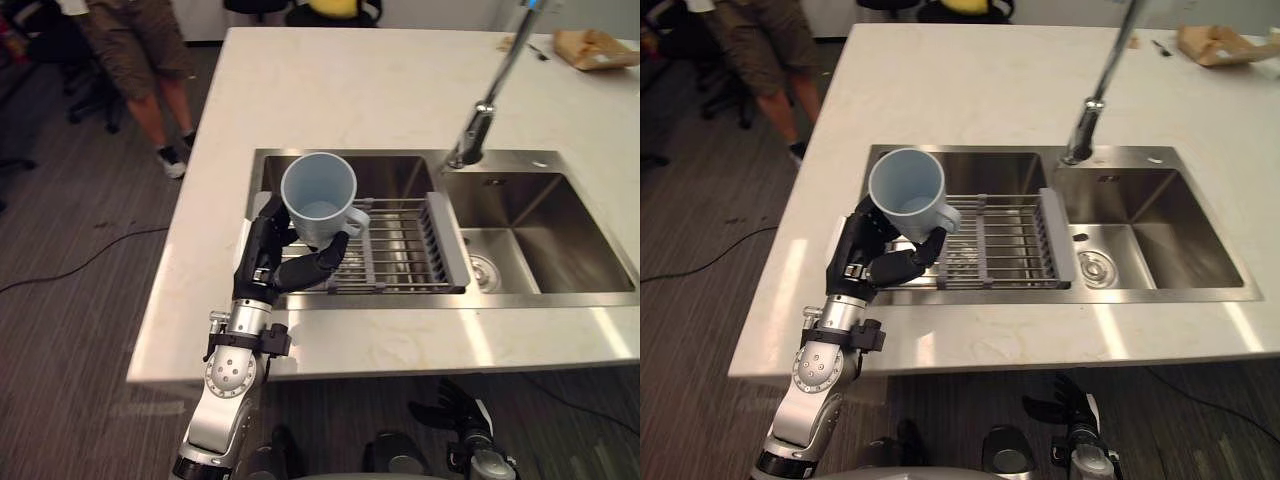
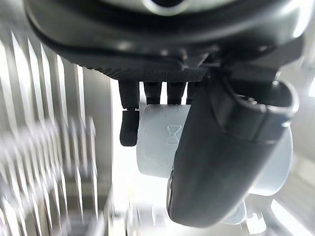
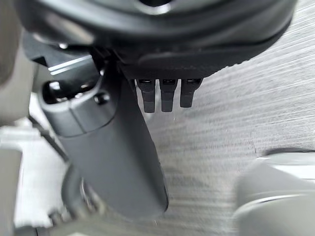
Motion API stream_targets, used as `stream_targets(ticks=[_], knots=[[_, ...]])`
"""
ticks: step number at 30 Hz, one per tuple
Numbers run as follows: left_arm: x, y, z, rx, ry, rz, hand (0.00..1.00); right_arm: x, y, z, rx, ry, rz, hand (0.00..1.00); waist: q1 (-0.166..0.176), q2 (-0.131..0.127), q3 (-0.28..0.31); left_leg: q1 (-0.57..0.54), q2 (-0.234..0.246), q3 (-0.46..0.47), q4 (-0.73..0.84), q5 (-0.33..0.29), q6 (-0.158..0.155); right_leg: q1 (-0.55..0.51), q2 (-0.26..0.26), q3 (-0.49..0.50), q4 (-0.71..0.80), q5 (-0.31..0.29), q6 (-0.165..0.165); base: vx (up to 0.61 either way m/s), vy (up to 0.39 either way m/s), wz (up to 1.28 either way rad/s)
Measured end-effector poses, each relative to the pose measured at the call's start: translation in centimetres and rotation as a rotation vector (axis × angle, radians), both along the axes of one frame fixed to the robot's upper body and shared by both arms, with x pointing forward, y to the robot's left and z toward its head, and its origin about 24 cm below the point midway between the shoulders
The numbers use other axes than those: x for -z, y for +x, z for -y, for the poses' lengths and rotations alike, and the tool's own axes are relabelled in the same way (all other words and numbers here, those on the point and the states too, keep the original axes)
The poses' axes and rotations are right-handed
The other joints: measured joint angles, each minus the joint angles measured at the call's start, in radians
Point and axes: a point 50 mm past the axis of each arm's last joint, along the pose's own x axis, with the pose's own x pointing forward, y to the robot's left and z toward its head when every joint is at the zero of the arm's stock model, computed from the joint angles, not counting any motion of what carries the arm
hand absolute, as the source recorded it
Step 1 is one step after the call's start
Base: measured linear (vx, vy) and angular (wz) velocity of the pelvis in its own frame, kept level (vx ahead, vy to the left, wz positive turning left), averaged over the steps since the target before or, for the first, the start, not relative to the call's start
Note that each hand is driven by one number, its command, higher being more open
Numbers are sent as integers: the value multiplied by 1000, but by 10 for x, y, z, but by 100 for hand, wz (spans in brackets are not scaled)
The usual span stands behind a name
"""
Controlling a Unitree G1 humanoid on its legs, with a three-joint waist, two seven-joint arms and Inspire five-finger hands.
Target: Walk over to the sink, pick up the cup, carry it to the dishwasher, place the cup inside the dishwasher, then close the dishwasher door
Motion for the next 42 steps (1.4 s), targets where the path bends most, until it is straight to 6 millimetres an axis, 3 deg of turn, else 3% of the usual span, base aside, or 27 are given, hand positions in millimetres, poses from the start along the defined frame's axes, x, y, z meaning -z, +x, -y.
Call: stream_targets(ticks=[1,3,5,6,7,8,10,11,13,14,15,23,29,31,33,34,37,38,39,40,41,42], knots=[[-1,1,-1,-12,-10,2,30,-4,11,-1,-7,-1,29,90,6,13,4,-54,3,-26,6,28,-2,7,17,-21,-90,3,-53,-197,-91,50],[6,-1,3,-2,-24,-35,30,-6,16,-1,-5,3,45,90,6,47,27,-69,33,-79,8,65,-16,44,64,-63,-138,44,-80,-246,-115,63],[11,-5,6,16,-19,-55,30,-5,13,-1,18,15,48,90,5,41,30,-54,26,-121,-28,122,-65,66,67,-110,-140,57,-98,-282,-105,68],[9,-6,12,46,-18,-49,30,-6,13,1,40,8,55,90,-1,29,38,-63,24,-131,-1,97,-78,63,56,-152,-146,64,-114,-312,-60,77],[6,-8,19,79,-25,-37,30,-7,13,5,56,-4,58,90,-2,29,37,-66,26,-130,74,41,-55,53,48,-174,-146,72,-125,-307,-52,72],[4,-10,21,97,-30,-29,30,-7,12,7,65,-7,57,90,-2,29,37,-60,27,-131,108,22,-51,48,42,-182,-147,77,-127,-272,7,50],[0,-12,29,147,-46,-2,30,-6,9,8,68,-12,51,90,-4,33,34,-10,29,-133,173,-46,-65,34,30,-194,-160,91,-137,-174,73,28],[-2,-12,33,169,-54,4,30,-6,7,9,69,-13,45,90,-9,37,32,50,26,-134,149,-97,-80,30,23,-202,-173,110,-128,-110,103,29],[-3,-11,39,194,-59,8,30,-4,3,6,67,-5,36,90,-29,60,18,157,9,-140,-36,-114,-92,22,20,-221,-184,136,-103,-98,144,29],[-2,-8,41,204,-47,5,30,-1,0,0,62,16,24,90,-28,40,9,189,-33,-136,-141,-50,-66,7,-4,-219,-194,159,-87,-64,142,13],[-2,-8,41,203,-44,4,30,0,-1,-2,58,22,21,90,-29,40,6,195,-42,-136,-165,-38,-53,7,-8,-219,-202,168,-81,-46,163,9],[9,-9,32,163,-17,-38,30,6,-13,-10,59,41,-13,90,-22,14,-37,202,-102,-146,-195,-22,-29,32,-49,-222,-256,220,-39,-21,109,7],[19,-14,25,119,-35,-85,30,8,-18,-13,61,42,-28,90,-21,3,-47,154,-122,-251,-202,-15,-7,87,-77,-377,-294,232,-26,-46,21,86],[22,-15,19,74,-61,-104,30,6,-16,-6,64,18,-22,90,-22,8,-54,96,-8,81,-133,-34,-8,109,-112,-552,-299,235,-19,-12,51,187],[24,-15,12,40,-68,-115,30,4,-12,-1,57,-4,-15,90,-21,20,-61,84,75,298,-50,-52,4,132,-128,-649,-280,234,-18,38,133,147],[24,-16,10,28,-69,-117,30,2,-9,0,49,-15,-11,90,-21,22,-62,79,77,324,-37,-51,1,141,-137,-678,-268,233,-17,21,176,151],[31,-20,-1,-12,-65,-150,30,-5,7,3,25,-48,26,90,-18,12,-67,56,-9,222,-38,-68,31,181,-207,-754,-204,189,-4,17,227,141],[37,-24,-2,-18,-78,-179,30,-9,17,6,12,-63,46,90,-11,11,-68,54,-61,174,-33,-96,45,192,-276,-773,-115,156,9,34,184,110],[39,-26,-2,-18,-81,-191,30,-10,20,6,7,-66,54,90,-7,16,-68,55,-77,154,-29,-104,53,191,-303,-771,-65,153,5,65,256,131],[43,-29,0,-6,-81,-218,30,-12,25,6,-11,-69,60,90,-6,19,-67,65,-110,109,-23,-119,72,180,-359,-721,61,157,-41,81,222,99],[45,-30,1,7,-77,-229,30,-12,26,4,-25,-73,59,90,-7,18,-66,76,-127,77,-22,-124,79,159,-380,-660,137,169,-79,131,245,142],[46,-31,4,33,-64,-239,30,-12,28,0,-42,-67,57,90,-16,20,-63,94,-146,12,-19,-132,91,91,-365,-442,274,131,-96,153,166,158]])
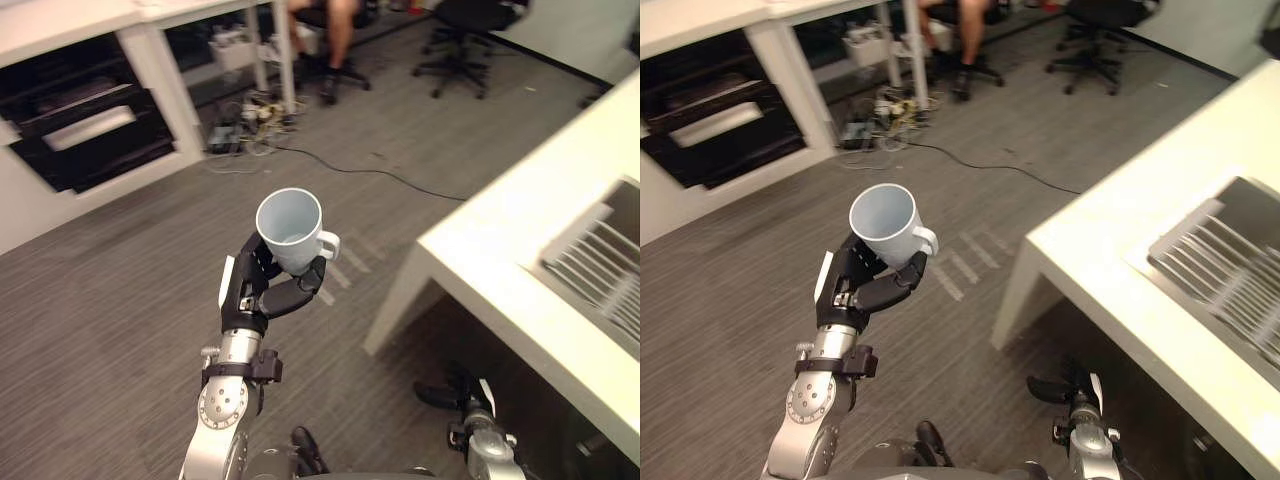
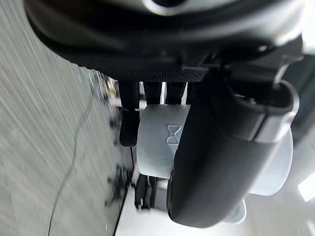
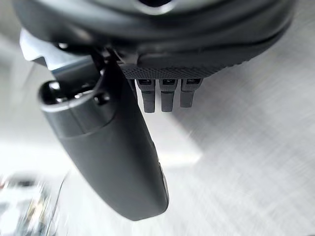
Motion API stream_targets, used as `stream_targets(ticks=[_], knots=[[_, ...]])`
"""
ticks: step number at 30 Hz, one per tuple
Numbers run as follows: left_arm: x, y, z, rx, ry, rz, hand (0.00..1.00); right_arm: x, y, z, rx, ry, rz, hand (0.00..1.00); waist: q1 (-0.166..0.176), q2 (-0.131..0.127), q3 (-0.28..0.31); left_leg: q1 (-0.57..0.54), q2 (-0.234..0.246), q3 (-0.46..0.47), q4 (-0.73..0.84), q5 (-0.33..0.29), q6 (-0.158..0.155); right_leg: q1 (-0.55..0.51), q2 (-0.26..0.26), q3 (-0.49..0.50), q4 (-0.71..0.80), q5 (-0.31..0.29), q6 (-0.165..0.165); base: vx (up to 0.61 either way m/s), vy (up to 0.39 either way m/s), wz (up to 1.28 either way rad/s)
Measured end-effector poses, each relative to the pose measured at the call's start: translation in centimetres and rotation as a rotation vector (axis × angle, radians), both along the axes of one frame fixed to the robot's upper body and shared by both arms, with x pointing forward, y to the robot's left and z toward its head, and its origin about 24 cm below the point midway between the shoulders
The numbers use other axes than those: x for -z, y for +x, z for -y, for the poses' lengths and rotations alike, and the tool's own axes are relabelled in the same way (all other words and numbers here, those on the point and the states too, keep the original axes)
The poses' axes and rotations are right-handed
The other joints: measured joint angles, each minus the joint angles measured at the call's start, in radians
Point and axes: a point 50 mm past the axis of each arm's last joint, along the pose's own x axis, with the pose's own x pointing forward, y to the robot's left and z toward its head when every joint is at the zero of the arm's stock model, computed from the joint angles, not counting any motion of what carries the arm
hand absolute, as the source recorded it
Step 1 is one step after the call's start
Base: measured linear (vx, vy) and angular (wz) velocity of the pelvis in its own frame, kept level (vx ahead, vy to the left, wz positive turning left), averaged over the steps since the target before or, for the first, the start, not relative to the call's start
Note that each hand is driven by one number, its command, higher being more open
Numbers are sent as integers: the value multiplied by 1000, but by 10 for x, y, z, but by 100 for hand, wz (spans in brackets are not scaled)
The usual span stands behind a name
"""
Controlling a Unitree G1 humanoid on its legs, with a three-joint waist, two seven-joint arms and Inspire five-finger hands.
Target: Walk over to the sink, pick up the cup, carry it to the dishwasher, place the cup inside the dishwasher, then close the dishwasher door
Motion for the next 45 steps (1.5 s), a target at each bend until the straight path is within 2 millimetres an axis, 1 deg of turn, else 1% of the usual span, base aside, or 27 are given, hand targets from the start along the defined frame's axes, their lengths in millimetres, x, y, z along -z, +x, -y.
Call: stream_targets(ticks=[1,3,5,6,7,8,9,10,11,12,13,14,15,17,18,24,26,28,31,33,35,38,40,41,42,43,45], knots=[[1,0,1,17,9,-3,30,-1,3,-5,-28,5,6,90,-10,5,3,18,-10,-59,-5,-2,3,-63,80,181,70,-70,28,198,152,163],[1,0,3,35,22,-3,30,-4,6,-13,-68,8,26,90,-10,4,4,57,-36,-141,-18,-4,4,-150,187,354,49,-144,33,240,91,130],[1,3,6,52,23,2,30,-6,5,-15,-74,10,43,90,-19,4,4,79,-63,-207,-18,0,13,-208,248,469,-11,-167,45,239,23,128],[1,5,10,72,25,6,30,-6,0,-16,-71,13,42,90,-34,4,4,90,-80,-268,-10,-1,12,-238,300,580,-65,-171,57,247,-37,174],[2,7,14,94,26,3,30,-3,-8,-17,-65,20,26,90,-36,3,5,107,-84,-293,-7,-7,2,-259,340,670,-113,-169,64,242,-48,178],[2,7,16,104,23,1,30,-1,-12,-19,-61,27,14,90,-35,0,6,117,-86,-300,-6,-11,-5,-263,349,693,-135,-162,76,233,-67,173],[2,6,19,122,22,0,30,1,-21,-21,-53,38,-2,90,-31,-14,6,142,-91,-304,-10,-22,-10,-263,350,695,-175,-118,97,227,-82,159],[1,3,19,130,28,5,30,2,-27,-26,-55,53,-8,90,-22,-45,-1,160,-103,-303,-7,-41,-9,-263,340,681,-226,11,94,235,-99,136],[0,2,17,126,29,9,30,1,-27,-29,-62,56,-1,90,-8,-55,-1,167,-106,-305,-4,-51,-13,-264,335,673,-231,12,132,241,-141,71],[2,1,16,112,18,-1,30,-3,-23,-28,-78,53,16,90,17,-36,-13,160,-77,-309,5,-67,-33,-244,351,659,-271,7,136,234,-153,12],[2,0,16,108,9,-4,30,-8,-15,-28,-97,39,48,90,31,-17,-24,145,-43,-310,8,-73,-44,-235,377,650,-322,28,120,256,-177,-1],[3,0,16,110,2,-7,30,-11,-12,-28,-106,34,64,90,33,-13,-27,142,-28,-311,5,-74,-47,-227,390,642,-350,39,112,197,-133,-8],[4,0,17,115,-6,-13,30,-14,-6,-29,-116,33,85,90,37,-12,-28,143,-1,-311,-4,-75,-75,-206,413,634,-400,63,98,147,-108,-7],[7,0,17,124,-5,-27,30,-15,-5,-27,-123,20,92,90,34,-11,-31,149,29,-310,-14,-75,-97,-174,439,626,-467,89,80,165,-119,-9],[18,-7,14,132,13,-77,30,7,-42,-17,-161,-14,-75,90,-2,-31,-73,138,60,-306,-63,-30,-116,-72,463,607,-724,260,48,110,-77,-4],[18,-6,14,126,2,-75,30,8,-43,-19,-158,-8,-78,90,-1,-32,-72,156,66,-272,-62,-32,-117,-72,470,630,-725,263,48,-1,0,-12],[18,-1,18,137,-6,-71,30,9,-46,-19,-149,-4,-88,90,-6,-33,-72,161,69,-264,-62,-32,-118,-67,470,622,-725,262,47,-3,-2,-8],[19,4,22,140,-17,-77,30,16,-54,-21,-136,12,-127,90,-6,-35,-69,176,75,-256,-61,-33,-120,-54,466,584,-723,255,38,-2,-4,2],[28,5,21,128,-9,-114,30,24,-64,-28,-112,42,-184,90,-3,-36,-67,181,102,-218,-29,-56,-156,-35,451,448,-708,238,18,-26,-33,1],[32,6,18,112,-5,-131,30,24,-61,-31,-107,46,-181,90,3,-34,-65,161,126,-180,9,-79,-172,-34,447,398,-697,234,14,-51,-53,12],[31,7,16,97,-12,-130,30,22,-54,-30,-98,32,-167,90,9,-36,-55,155,153,-136,33,-87,-161,-33,443,378,-669,223,27,-28,-38,43],[28,7,8,38,-40,-122,30,15,-36,-24,-87,4,-115,90,33,-34,-41,134,147,-156,82,-102,-141,-67,402,329,-543,143,46,-37,50,56],[23,3,-2,-19,-57,-106,30,8,-22,-22,-88,-15,-67,90,49,-42,-32,99,113,-186,137,-134,-122,-133,339,304,-379,49,67,-22,149,53],[23,2,-5,-34,-57,-104,30,6,-19,-21,-88,-18,-56,90,50,-47,-25,98,96,-200,147,-143,-112,-147,313,299,-324,24,69,17,162,66],[23,-2,-13,-70,-52,-109,30,4,-15,-21,-90,-21,-41,90,50,-57,-15,100,56,-227,165,-163,-88,-170,259,284,-210,-18,71,55,148,66],[25,-6,-18,-98,-48,-121,30,2,-11,-21,-96,-25,-28,90,59,-56,-3,109,29,-245,178,-180,-66,-211,218,290,-85,-29,58,73,143,64],[27,-9,-23,-115,-37,-134,30,2,-8,-25,-107,-19,-24,90,61,-55,13,136,6,-284,179,-184,-35,-273,193,342,78,-4,28,158,93,68]])
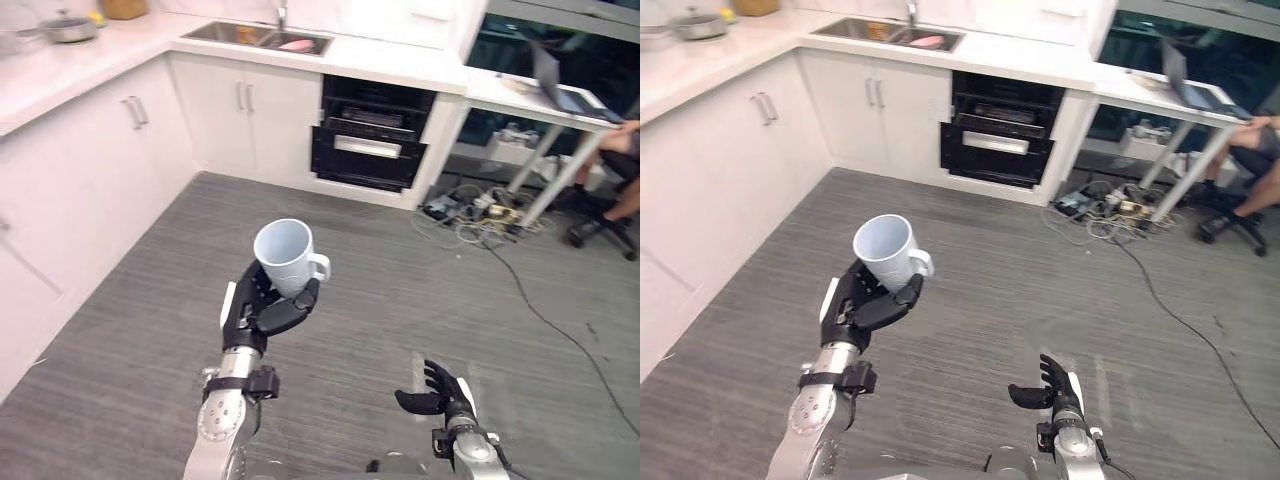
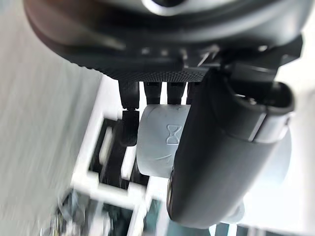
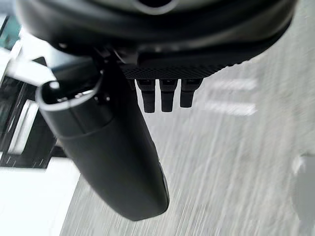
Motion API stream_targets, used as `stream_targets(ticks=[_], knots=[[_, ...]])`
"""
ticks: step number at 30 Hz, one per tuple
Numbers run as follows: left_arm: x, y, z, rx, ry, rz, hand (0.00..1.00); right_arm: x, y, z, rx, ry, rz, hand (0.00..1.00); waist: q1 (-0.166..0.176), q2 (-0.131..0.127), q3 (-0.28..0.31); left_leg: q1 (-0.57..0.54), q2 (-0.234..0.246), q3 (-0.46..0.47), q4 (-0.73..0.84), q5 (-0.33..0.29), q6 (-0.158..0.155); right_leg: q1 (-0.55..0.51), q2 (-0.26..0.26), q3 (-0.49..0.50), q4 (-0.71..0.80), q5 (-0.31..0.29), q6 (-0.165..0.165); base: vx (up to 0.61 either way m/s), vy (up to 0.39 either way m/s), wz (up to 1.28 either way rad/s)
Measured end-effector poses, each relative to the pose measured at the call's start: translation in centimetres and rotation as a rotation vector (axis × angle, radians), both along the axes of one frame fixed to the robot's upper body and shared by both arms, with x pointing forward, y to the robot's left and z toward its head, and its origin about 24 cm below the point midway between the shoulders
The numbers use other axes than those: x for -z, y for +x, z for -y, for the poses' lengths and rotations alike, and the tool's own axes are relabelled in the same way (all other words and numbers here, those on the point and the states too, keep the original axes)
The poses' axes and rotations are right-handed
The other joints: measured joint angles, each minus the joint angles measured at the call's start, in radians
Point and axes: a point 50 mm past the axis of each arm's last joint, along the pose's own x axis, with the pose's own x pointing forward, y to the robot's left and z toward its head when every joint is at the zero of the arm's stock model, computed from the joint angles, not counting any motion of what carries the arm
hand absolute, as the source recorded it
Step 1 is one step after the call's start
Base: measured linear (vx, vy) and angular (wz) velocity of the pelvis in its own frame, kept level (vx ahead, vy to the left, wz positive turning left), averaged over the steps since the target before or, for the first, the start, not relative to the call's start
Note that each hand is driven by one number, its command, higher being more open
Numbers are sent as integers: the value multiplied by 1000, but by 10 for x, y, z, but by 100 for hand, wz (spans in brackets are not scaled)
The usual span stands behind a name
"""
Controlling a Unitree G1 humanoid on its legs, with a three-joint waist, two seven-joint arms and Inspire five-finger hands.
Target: Walk over to the sink, pick up the cup, carry it to the dishwasher, place the cup inside the dishwasher, then close the dishwasher door
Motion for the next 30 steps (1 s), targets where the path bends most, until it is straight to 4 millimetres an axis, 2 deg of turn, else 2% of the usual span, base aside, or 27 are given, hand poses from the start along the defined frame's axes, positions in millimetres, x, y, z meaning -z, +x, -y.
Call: stream_targets(ticks=[1,2,5,7,8,9,10,11,12,13,14,15,16,17,18,19,20,21,22,23,24,25,26,27,28,29,30], knots=[[2,-2,-1,-13,4,-11,30,1,0,-6,-15,12,-2,90,-3,11,10,23,-2,-41,-7,-10,5,-33,44,48,38,-59,31,225,44,83],[1,-1,-1,-13,4,-9,30,0,1,-7,-22,15,3,90,-5,9,12,29,-2,-55,-13,-13,7,-48,63,54,25,-71,34,281,2,87],[0,3,10,51,1,0,30,-8,8,-3,-14,-2,48,90,-33,15,31,74,-14,-150,-64,-14,1,-111,141,47,-176,-59,44,401,-50,88],[-3,7,21,105,-11,16,30,-13,11,2,0,-16,76,90,-59,14,34,121,-24,-217,-114,-12,-7,-131,166,47,-379,26,46,478,-110,119],[-5,11,29,136,-21,30,30,-19,14,7,7,-30,105,90,-76,14,34,156,-27,-262,-142,-16,-14,-132,175,62,-438,135,43,559,-184,107],[-8,16,37,172,-24,45,30,-26,18,13,5,-52,134,90,-83,28,32,183,-25,-289,-165,-20,-21,-128,175,86,-413,231,15,568,-196,96],[-10,20,45,196,-35,58,30,-34,24,18,-4,-73,168,90,-80,62,40,193,-4,-295,-169,-22,-34,-140,177,77,-346,186,6,557,-188,64],[-12,21,50,214,-41,65,30,-38,28,19,-3,-78,190,90,-83,81,39,201,5,-284,-163,-9,-65,-146,172,60,-289,140,-7,546,-164,47],[-11,21,55,226,-53,61,30,-40,28,19,-5,-78,198,90,-99,91,39,205,17,-259,-122,15,-106,-122,160,30,-254,98,-12,547,-159,71],[-9,21,61,239,-70,49,30,-40,26,19,-7,-77,199,90,-120,98,41,198,35,-209,-37,51,-164,-72,152,-10,-232,63,-19,561,-184,72],[-7,20,66,250,-94,39,30,-43,22,17,-10,-75,212,90,-116,109,44,151,88,-59,170,133,-194,10,171,-44,-241,32,-35,565,-209,35],[-9,17,67,249,-110,45,30,-48,17,11,-20,-66,237,90,-95,108,46,77,195,96,405,310,-144,112,207,-37,-316,-6,-46,712,-213,-15],[-10,16,65,245,-107,54,30,-51,16,7,-24,-59,255,90,-83,102,47,39,250,142,513,327,-134,162,222,-26,-365,-23,-32,588,-150,-42],[-12,16,65,247,-109,64,30,-54,19,4,-22,-55,281,90,-76,114,45,-38,321,171,632,268,-125,207,248,-25,-407,-27,-37,555,-104,-27],[-13,18,66,257,-104,70,30,-55,22,2,-9,-52,293,90,-72,103,45,-144,356,198,685,179,-115,265,254,-24,-466,-27,-38,505,-87,-17],[-13,18,65,262,-100,71,30,-55,24,2,-8,-53,295,90,-66,84,51,-221,346,229,628,109,-98,322,237,-15,-517,-25,-34,518,-64,-12],[-12,18,64,262,-96,70,30,-55,26,2,-8,-52,296,90,-62,75,57,-249,331,237,564,87,-101,349,226,-10,-541,-24,-33,532,-5,-23],[-10,17,62,257,-90,60,30,-54,27,3,-3,-55,289,90,-52,67,62,-294,285,218,393,78,-110,396,205,5,-575,-24,-33,508,63,-43],[-6,17,60,249,-85,42,30,-51,27,8,5,-65,272,90,-37,68,62,-312,222,154,172,112,-140,431,189,28,-587,-30,-24,597,143,-64],[-4,16,57,236,-83,32,30,-48,26,9,1,-70,258,90,-30,72,60,-303,187,98,-3,190,-152,454,183,50,-585,-45,-2,485,168,-67],[-3,15,56,230,-83,26,30,-47,25,10,-1,-71,250,90,-25,79,56,-289,174,67,-113,262,-151,470,189,68,-583,-64,20,626,298,-91],[1,13,48,209,-63,7,30,-40,24,4,5,-49,222,90,-13,59,53,-260,154,57,-103,404,-112,521,157,121,-579,-125,54,426,220,-64],[3,13,47,202,-54,-4,30,-38,22,2,6,-42,213,90,-22,44,46,-263,148,63,-81,381,-104,519,144,134,-576,-127,52,601,308,-53],[3,14,45,193,-49,-4,30,-38,22,1,1,-40,217,90,-26,33,46,-295,145,65,2,305,-92,497,132,166,-531,-126,54,354,178,-11],[3,14,45,191,-49,-6,30,-38,22,2,-2,-43,214,90,-25,32,46,-306,145,74,39,265,-86,479,129,184,-490,-128,57,521,294,-35],[4,13,45,194,-45,-17,30,-37,22,2,-5,-45,208,90,-18,28,48,-292,143,104,68,204,-91,411,112,215,-328,-134,70,404,245,-53],[5,13,43,198,-32,-19,30,-37,23,-1,-10,-37,212,90,-20,7,56,-250,125,134,64,167,-83,304,67,219,-91,-96,170,399,230,-49]])
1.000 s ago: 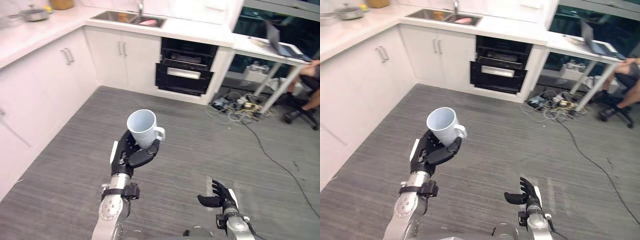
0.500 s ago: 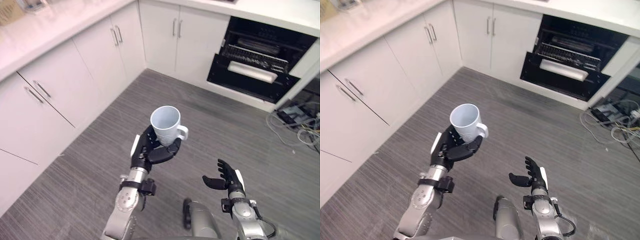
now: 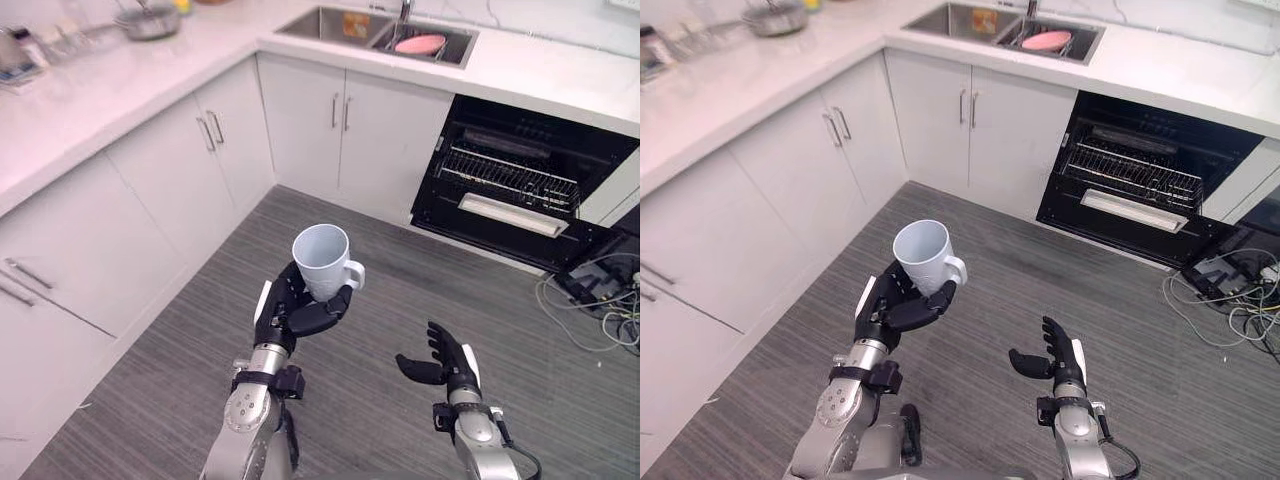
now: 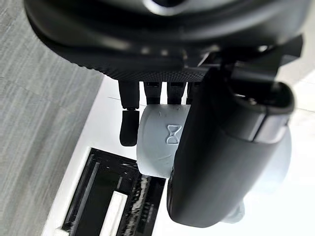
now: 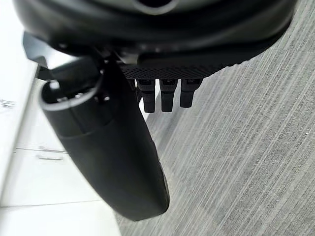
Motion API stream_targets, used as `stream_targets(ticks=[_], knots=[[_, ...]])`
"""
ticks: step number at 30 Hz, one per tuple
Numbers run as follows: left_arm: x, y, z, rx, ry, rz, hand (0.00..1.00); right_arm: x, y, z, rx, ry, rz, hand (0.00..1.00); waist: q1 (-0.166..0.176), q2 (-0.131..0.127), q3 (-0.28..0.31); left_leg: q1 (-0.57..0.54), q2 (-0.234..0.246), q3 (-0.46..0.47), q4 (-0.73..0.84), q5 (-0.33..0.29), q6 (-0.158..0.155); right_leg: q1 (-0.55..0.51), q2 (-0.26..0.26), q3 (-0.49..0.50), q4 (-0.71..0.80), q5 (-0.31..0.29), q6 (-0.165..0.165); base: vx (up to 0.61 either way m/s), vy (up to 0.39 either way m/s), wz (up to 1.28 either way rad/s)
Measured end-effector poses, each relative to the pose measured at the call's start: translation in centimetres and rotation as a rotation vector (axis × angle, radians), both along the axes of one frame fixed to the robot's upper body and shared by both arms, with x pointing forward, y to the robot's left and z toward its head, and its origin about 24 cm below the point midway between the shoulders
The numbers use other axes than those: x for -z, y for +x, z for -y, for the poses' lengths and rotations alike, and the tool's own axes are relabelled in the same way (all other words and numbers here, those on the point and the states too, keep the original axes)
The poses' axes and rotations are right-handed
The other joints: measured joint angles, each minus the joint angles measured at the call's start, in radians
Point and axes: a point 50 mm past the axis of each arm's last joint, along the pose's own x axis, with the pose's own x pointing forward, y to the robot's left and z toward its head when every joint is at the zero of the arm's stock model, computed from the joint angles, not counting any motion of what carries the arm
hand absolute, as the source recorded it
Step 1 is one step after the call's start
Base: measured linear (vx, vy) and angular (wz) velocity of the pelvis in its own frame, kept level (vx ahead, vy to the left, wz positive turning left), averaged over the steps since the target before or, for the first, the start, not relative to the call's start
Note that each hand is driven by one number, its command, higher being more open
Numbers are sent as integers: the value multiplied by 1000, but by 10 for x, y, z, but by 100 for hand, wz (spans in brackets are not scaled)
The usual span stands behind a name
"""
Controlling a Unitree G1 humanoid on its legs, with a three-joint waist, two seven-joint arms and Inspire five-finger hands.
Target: Walk over to the sink, pick up the cup, carry it to the dishwasher, place the cup inside the dishwasher, then close the dishwasher door
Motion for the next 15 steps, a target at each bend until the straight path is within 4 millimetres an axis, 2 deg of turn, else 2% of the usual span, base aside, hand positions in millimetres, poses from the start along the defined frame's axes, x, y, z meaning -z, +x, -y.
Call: stream_targets(ticks=[1,2,3,4,5,6,7,8,9,10,11,12,13,14,15], knots=[[1,0,-2,4,12,-2,30,1,0,-2,-4,6,-2,90,-5,-13,1,26,-17,8,-7,-15,7,-52,-27,1,107,46,77,409,158,-28],[2,-1,-4,16,44,-6,30,4,0,-6,-9,21,-14,90,-24,-25,0,77,-34,17,-24,-38,27,-134,-56,-1,275,58,57,439,105,-20],[3,-1,-5,16,57,-10,30,6,0,-8,-17,26,-25,90,-26,-22,1,126,-34,34,-52,-53,28,-196,-58,-20,340,25,-4,463,81,-33],[3,-1,-5,14,60,-9,30,7,1,-10,-30,27,-31,90,-25,-18,0,184,-35,50,-103,-55,24,-250,-54,-53,341,-6,-58,477,40,-53],[1,-1,-5,15,58,-1,30,6,4,-15,-56,30,-24,90,-30,-10,0,246,-31,64,-165,-58,17,-318,-27,-97,290,-35,-107,483,5,-48],[0,-1,-4,19,57,5,30,4,8,-19,-76,33,-13,90,-48,-4,-3,296,-25,76,-212,-62,0,-382,8,-122,202,-51,-135,482,-11,-30],[0,0,-3,21,57,6,30,3,9,-20,-80,33,-9,90,-52,-2,-4,309,-23,78,-222,-60,-4,-400,18,-125,173,-50,-136,501,-30,-13],[-1,0,-1,29,54,11,30,0,12,-20,-87,29,7,90,-70,3,-4,355,-18,87,-255,-66,-28,-449,50,-138,39,-29,-143,548,-46,-13],[-2,1,0,32,52,15,30,-4,15,-19,-90,24,24,90,-77,3,-4,412,-19,101,-290,-79,-50,-473,77,-164,-152,54,-148,711,-66,-23],[-2,1,0,26,47,16,30,-7,17,-17,-94,15,39,90,-81,2,-5,471,-26,114,-318,-97,-78,-466,102,-198,-311,232,-194,646,-53,-20],[-1,1,1,22,49,15,30,-8,18,-16,-96,9,41,90,-91,2,-10,502,-33,112,-333,-101,-85,-442,104,-212,-348,360,-232,711,-52,-37],[-1,4,4,3,41,14,30,-16,28,-8,-106,-24,65,90,-91,64,-13,533,4,111,-362,-94,-80,-437,134,-255,-323,365,-271,678,-67,-26],[-7,11,7,5,44,42,30,-28,35,-3,-95,-39,121,90,-100,67,-12,529,-11,83,-335,-58,-71,-462,108,-257,-233,284,-285,631,-92,-20],[-8,14,10,9,42,48,30,-33,35,1,-84,-48,144,90,-104,68,-13,532,-17,65,-312,-40,-68,-463,92,-251,-187,243,-281,505,-127,18],[-10,17,14,15,39,58,30,-43,34,8,-66,-65,184,90,-109,76,-18,532,-15,36,-232,-7,-79,-443,71,-249,-123,185,-281,460,-139,24]])
